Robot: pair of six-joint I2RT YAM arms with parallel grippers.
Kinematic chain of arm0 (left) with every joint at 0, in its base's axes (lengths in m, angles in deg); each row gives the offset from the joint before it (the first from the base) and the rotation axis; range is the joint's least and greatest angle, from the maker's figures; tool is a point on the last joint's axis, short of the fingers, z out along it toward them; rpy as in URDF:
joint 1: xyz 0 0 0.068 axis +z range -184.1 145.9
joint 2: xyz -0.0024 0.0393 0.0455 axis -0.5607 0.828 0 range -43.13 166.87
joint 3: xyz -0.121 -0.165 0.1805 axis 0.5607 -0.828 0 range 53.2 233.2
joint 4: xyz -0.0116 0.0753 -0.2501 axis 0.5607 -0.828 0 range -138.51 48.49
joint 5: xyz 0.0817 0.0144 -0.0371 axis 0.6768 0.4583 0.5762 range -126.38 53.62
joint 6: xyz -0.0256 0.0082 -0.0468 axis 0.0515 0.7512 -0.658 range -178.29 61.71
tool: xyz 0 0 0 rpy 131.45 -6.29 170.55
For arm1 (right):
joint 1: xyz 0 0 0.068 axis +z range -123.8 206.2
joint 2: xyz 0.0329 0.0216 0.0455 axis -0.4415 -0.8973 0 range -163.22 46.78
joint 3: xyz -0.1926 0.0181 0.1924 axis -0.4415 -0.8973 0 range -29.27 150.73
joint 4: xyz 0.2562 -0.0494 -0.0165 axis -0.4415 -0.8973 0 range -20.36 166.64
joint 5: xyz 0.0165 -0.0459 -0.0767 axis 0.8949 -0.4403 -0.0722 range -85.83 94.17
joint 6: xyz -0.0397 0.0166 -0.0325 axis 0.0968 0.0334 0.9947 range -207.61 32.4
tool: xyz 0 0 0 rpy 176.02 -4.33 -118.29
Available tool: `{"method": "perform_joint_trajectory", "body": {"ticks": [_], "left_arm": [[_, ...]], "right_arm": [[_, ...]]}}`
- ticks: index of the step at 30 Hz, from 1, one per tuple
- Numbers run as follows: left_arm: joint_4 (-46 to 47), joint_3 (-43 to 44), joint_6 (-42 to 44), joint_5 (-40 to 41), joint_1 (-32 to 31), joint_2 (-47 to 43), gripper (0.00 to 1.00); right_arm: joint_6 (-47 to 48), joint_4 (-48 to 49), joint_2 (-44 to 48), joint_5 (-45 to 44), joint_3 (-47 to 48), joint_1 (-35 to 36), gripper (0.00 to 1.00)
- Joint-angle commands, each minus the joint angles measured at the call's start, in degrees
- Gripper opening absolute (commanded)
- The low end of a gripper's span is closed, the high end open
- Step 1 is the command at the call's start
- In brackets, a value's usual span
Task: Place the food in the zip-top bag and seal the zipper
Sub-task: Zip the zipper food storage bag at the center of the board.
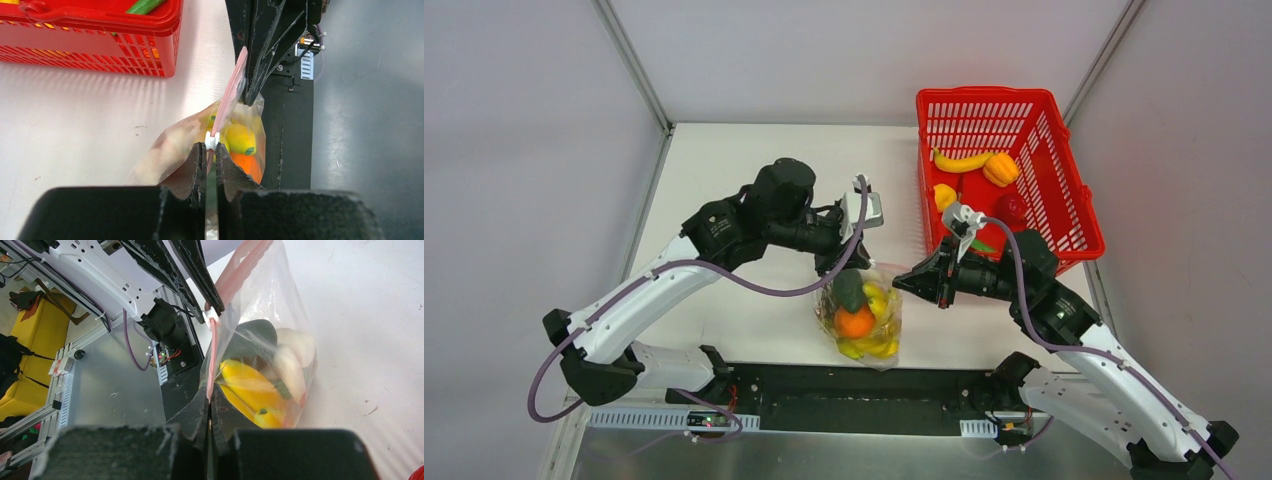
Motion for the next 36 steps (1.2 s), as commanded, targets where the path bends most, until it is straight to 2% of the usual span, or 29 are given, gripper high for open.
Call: {"method": "perform_joint_trajectory", "body": {"ticks": [1,12,21,36], "left_arm": [[-3.74,0.98,2.63,4.60,0.54,-2.83,0.00],[-6.27,-2.00,4.30,13.24,1.10,-8.73,0.00],[-5.22,-7.78,3.96,15.55,2.54,-14.57,0.00],[-4.31,-20.05,1.96,22.16,7.73,-25.38,0.00]], "right_arm": [[-0.83,6.14,2.39,2.93,0.67,-0.18,0.00],[-0.03,6.22,2.84,2.87,0.56,-0.17,0.00],[-0.62,6.77,3.65,-2.22,-0.05,-0.13,0.00],[-0.82,7.11,3.64,-5.10,-0.60,-0.17,0.00]]}}
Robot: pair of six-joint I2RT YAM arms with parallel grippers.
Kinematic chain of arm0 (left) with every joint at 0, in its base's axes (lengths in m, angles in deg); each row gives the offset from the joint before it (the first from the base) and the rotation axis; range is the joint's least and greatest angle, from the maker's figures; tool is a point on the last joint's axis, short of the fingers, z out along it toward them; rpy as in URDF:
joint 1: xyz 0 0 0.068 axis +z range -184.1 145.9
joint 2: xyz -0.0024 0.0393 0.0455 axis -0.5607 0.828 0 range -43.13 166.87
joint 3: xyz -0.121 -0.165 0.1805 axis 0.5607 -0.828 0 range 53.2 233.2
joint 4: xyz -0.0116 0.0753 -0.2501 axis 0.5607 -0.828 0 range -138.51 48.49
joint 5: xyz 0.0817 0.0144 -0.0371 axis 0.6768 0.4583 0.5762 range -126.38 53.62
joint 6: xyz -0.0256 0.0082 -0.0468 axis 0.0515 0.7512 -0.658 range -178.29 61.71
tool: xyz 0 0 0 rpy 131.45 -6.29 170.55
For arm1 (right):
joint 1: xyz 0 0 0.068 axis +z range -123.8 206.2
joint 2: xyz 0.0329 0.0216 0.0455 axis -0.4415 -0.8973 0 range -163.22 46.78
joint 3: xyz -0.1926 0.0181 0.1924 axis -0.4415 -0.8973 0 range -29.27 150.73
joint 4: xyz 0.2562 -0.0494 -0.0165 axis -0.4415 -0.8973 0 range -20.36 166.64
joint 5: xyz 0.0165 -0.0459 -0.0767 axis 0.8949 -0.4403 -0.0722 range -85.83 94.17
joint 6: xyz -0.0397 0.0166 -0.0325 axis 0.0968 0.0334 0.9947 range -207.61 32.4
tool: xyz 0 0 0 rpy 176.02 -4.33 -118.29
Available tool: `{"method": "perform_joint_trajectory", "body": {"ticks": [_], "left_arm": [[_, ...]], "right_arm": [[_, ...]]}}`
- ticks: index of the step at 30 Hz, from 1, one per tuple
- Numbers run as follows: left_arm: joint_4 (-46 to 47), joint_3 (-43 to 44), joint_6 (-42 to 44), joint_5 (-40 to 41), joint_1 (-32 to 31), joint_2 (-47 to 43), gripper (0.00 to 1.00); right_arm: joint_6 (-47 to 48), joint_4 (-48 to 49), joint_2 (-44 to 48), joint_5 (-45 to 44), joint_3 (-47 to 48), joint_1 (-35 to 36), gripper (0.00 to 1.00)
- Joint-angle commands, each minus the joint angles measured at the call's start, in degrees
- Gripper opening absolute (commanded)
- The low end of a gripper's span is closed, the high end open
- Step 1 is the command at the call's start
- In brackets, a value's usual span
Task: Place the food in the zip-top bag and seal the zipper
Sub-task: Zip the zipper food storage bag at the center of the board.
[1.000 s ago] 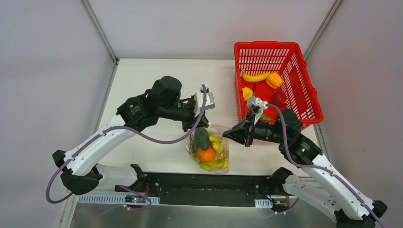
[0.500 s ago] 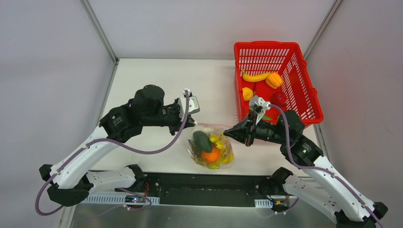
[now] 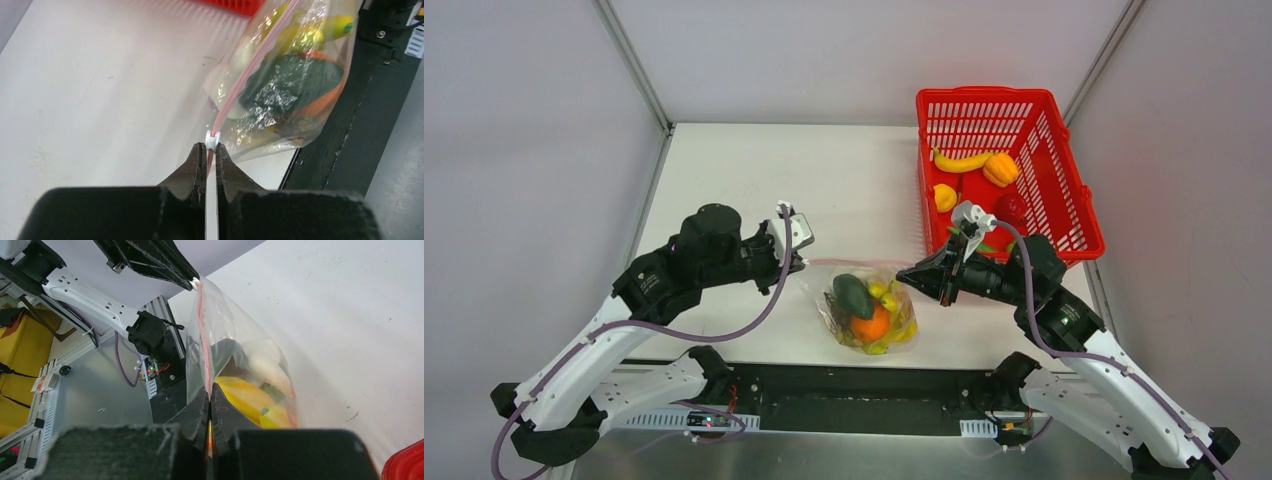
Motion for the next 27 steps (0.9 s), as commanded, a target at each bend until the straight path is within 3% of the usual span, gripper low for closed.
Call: {"method": "perform_joint_trajectory", "body": {"ticks": [1,25,27], "left_arm": [[-1.38,-3.15,-0.85,4.71,2.36,-3.54,0.00],[1.17,-9.48,-6.24,20.23,4.06,-13.21,0.00],[1.61,-9.27,-7.19,20.96,4.07,-13.32,0.15]], "right_arm": [[-0.76,4.70,1.00,-1.11,0.68,-0.18,0.00],[-2.01,8.49,-3.13,-0.85,2.03,-0.18,0.00],[-2.07,8.82,-4.09,-0.83,2.83,-0.18,0.00]]}}
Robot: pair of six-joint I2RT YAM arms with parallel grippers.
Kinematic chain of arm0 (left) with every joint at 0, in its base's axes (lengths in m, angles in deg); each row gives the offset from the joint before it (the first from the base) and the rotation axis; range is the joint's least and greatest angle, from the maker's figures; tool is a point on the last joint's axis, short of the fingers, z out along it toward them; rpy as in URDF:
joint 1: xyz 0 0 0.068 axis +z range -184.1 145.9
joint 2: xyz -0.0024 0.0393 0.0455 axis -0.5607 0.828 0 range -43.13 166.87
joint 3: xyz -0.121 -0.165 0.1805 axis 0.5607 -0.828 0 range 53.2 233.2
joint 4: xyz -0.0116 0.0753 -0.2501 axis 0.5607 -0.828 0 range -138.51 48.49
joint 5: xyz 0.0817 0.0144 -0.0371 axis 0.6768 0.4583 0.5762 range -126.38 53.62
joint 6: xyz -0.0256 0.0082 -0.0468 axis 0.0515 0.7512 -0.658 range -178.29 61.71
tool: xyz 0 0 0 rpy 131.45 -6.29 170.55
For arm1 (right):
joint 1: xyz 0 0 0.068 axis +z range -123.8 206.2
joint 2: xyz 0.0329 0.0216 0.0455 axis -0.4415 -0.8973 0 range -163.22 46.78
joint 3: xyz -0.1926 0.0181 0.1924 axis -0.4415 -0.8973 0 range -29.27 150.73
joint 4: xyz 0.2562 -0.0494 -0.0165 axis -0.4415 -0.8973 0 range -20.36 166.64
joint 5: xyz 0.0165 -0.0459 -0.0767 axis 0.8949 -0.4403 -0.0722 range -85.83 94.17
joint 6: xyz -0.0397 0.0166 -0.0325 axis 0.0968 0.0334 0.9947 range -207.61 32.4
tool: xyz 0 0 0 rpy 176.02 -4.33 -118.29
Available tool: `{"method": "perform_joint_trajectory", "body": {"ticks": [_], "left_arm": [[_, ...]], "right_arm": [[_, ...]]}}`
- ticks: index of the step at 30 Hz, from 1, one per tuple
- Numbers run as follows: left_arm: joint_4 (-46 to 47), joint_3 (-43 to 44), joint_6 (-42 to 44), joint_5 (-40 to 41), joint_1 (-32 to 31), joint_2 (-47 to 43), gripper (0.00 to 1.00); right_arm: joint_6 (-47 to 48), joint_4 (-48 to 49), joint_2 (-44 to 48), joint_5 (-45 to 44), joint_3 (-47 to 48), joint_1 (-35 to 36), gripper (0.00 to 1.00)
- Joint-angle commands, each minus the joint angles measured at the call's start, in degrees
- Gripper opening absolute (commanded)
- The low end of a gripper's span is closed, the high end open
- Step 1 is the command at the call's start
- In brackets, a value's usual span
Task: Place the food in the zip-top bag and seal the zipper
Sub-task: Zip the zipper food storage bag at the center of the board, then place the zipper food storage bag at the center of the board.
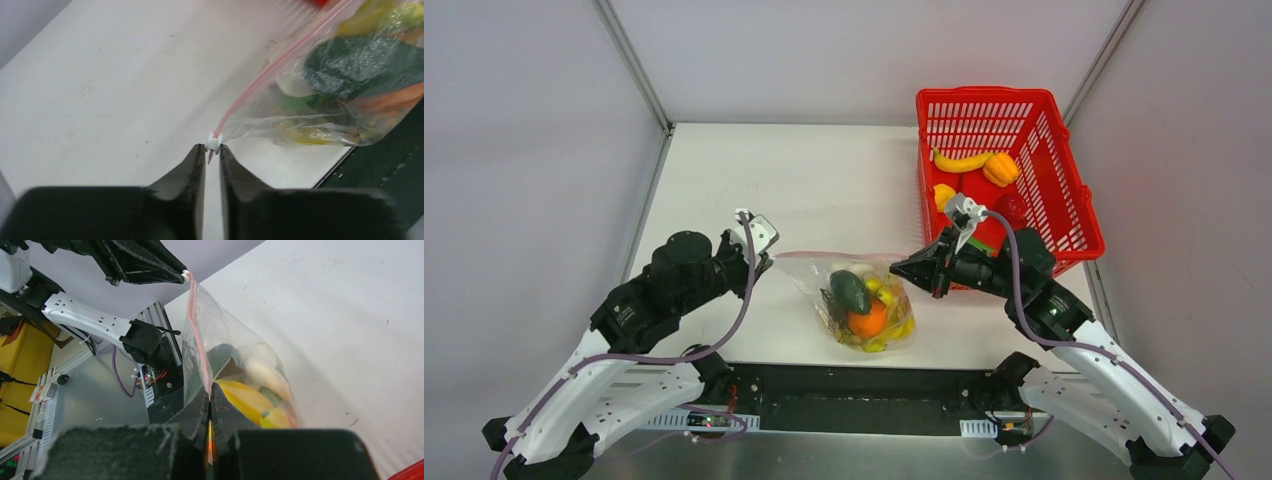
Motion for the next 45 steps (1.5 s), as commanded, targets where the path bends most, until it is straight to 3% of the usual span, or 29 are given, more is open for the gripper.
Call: {"method": "perform_joint_trajectory", "body": {"ticks": [1,2,7,11,13,18,23,27,29,31,32,36,41,45], "left_arm": [[1.42,0.16,-3.05,5.93,0.91,-0.78,0.31],[2.03,0.06,-3.89,6.68,0.90,-1.01,0.46],[4.98,-1.06,-8.52,12.81,0.93,-4.19,0.84],[3.99,-0.31,-13.55,19.57,0.90,-6.87,0.98],[3.23,0.21,-15.27,21.66,0.90,-8.63,0.99],[2.68,0.00,-18.96,25.48,0.91,-14.09,0.99],[2.67,-1.73,-21.61,26.38,0.93,-18.60,0.99],[1.61,-2.10,-22.44,26.90,0.94,-18.25,0.99],[1.35,-2.10,-23.31,27.75,0.91,-17.80,0.99],[1.82,-2.40,-23.63,28.12,0.91,-18.00,0.99],[2.08,-2.45,-23.66,28.27,0.90,-18.11,0.99],[0.12,-1.05,-23.89,27.04,0.91,-17.48,0.99],[-0.39,-2.36,-24.67,25.26,0.90,-16.46,0.99],[-1.20,-3.09,-26.57,23.58,0.91,-14.86,0.99]], "right_arm": [[-0.97,5.44,-1.39,0.26,3.35,-0.18,0.00],[-1.06,5.51,-2.23,0.48,4.04,-0.13,0.00],[-3.66,5.77,-9.54,-5.05,11.00,-0.18,0.00],[-1.98,4.66,-16.62,-10.16,19.69,-0.17,0.00],[1.57,1.81,-20.56,-11.17,26.12,-0.25,0.00],[6.32,-7.63,-30.58,-3.38,39.51,0.14,0.00],[13.80,-14.18,-29.62,-1.47,29.81,9.97,0.00],[12.88,-13.63,-29.51,1.74,17.99,18.25,0.00],[11.31,-13.06,-30.69,0.76,16.00,21.70,0.10],[10.50,-12.93,-31.51,0.47,15.46,24.16,0.38],[10.32,-12.76,-31.48,0.81,15.30,24.80,0.46],[8.22,-6.77,-26.81,1.35,12.50,24.99,0.69],[7.80,-0.91,-20.16,2.85,8.51,25.04,0.71],[7.80,1.27,-23.39,2.85,7.39,25.01,0.71]]}}
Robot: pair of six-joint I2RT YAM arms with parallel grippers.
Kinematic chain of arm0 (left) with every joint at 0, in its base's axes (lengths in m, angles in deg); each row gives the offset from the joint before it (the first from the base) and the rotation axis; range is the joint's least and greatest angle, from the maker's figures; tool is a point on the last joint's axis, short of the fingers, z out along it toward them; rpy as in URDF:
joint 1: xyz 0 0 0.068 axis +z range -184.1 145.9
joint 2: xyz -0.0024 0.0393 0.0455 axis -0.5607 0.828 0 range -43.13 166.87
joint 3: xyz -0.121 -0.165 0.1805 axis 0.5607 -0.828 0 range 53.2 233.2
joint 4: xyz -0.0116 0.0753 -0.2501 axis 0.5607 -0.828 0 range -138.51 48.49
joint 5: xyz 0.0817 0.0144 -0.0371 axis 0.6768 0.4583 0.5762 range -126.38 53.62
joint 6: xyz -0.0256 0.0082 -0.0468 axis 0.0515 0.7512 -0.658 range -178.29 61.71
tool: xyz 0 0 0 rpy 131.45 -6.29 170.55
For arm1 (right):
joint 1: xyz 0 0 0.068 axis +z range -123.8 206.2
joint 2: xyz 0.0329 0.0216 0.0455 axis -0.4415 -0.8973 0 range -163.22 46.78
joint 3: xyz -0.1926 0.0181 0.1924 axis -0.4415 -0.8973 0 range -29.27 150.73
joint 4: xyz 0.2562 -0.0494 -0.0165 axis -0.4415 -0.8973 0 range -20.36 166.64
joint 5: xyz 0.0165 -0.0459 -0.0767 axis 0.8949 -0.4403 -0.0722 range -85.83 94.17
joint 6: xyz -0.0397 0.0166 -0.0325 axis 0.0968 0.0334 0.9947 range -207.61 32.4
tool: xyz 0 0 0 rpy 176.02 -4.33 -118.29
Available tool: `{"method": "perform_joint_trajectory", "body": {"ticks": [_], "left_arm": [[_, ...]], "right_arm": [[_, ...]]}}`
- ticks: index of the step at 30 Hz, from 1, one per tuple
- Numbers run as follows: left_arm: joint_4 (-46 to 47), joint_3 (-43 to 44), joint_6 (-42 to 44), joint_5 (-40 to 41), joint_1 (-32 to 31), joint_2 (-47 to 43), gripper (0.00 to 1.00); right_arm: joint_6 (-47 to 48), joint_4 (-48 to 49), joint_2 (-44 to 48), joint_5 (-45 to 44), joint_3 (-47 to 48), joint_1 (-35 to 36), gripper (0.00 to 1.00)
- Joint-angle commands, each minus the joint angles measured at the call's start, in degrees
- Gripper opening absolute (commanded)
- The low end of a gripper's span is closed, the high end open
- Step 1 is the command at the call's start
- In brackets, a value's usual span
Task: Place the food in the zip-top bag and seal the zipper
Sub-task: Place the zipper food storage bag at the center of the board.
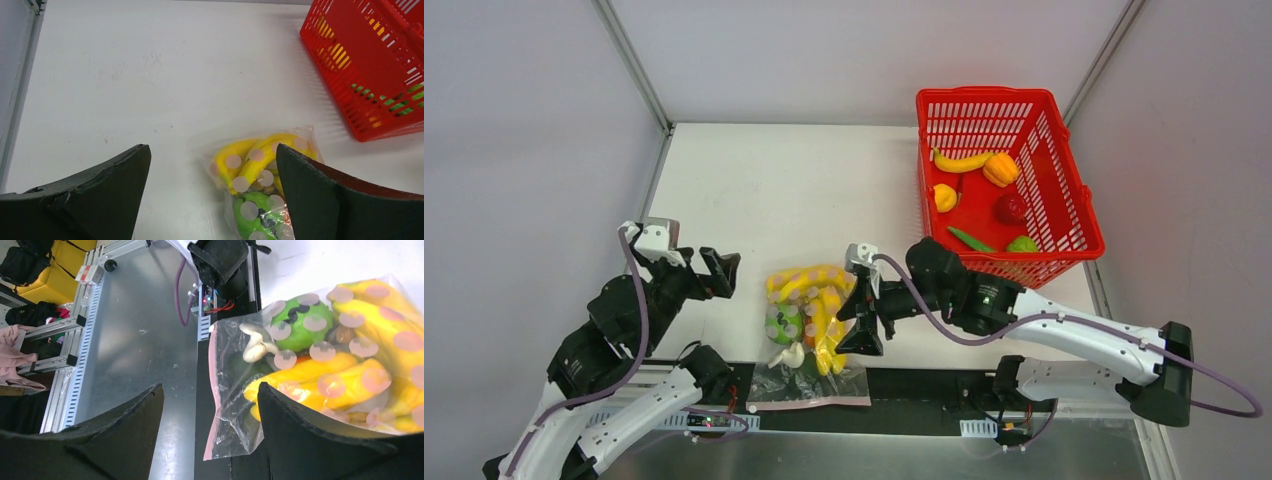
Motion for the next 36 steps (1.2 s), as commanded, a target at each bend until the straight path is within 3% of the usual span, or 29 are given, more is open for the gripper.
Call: {"method": "perform_joint_trajectory", "body": {"ticks": [1,7,13,15,19,21,23,26,28,31,36], "left_arm": [[-0.77,-1.03,-2.97,-1.87,0.54,2.44,0.99],[-2.23,-3.54,-8.06,0.60,0.54,0.81,0.99],[-4.38,-4.32,-8.91,4.24,0.56,-2.53,0.99],[-4.38,-4.39,-9.23,6.18,0.54,-3.22,0.99],[-4.16,-4.36,-9.03,7.85,0.58,-3.77,0.99],[-4.37,-4.03,-8.52,7.76,0.53,-3.21,0.99],[-4.49,-3.29,-7.84,7.31,0.58,-1.79,0.99],[-4.15,-2.39,-8.31,7.89,0.54,0.38,0.99],[-1.70,-3.77,-8.01,7.45,0.58,1.42,0.99],[0.58,-4.18,-7.76,8.84,0.54,4.73,0.99],[2.88,-2.51,-6.75,7.02,1.55,13.10,0.99]], "right_arm": [[-7.60,6.76,-4.73,-3.03,-0.94,-0.02,0.74],[-13.86,8.83,-19.98,-5.29,5.34,3.95,0.73],[-10.19,2.77,-32.30,-7.69,13.05,13.27,0.76],[-11.49,3.89,-34.35,-11.56,12.75,13.42,0.77],[-14.21,1.54,-37.38,-27.28,14.10,10.58,0.79],[-16.13,2.06,-37.83,-28.69,13.98,6.85,0.80],[-15.78,2.66,-37.10,-26.82,13.74,3.31,0.80],[-11.81,3.76,-33.51,-3.93,14.85,-0.78,0.79],[-8.47,1.91,-29.28,1.03,16.34,-1.48,0.80],[-4.94,-4.10,-21.39,-9.94,18.55,-2.14,0.83],[-1.66,-4.90,-8.62,-34.66,18.24,-7.89,0.94]]}}
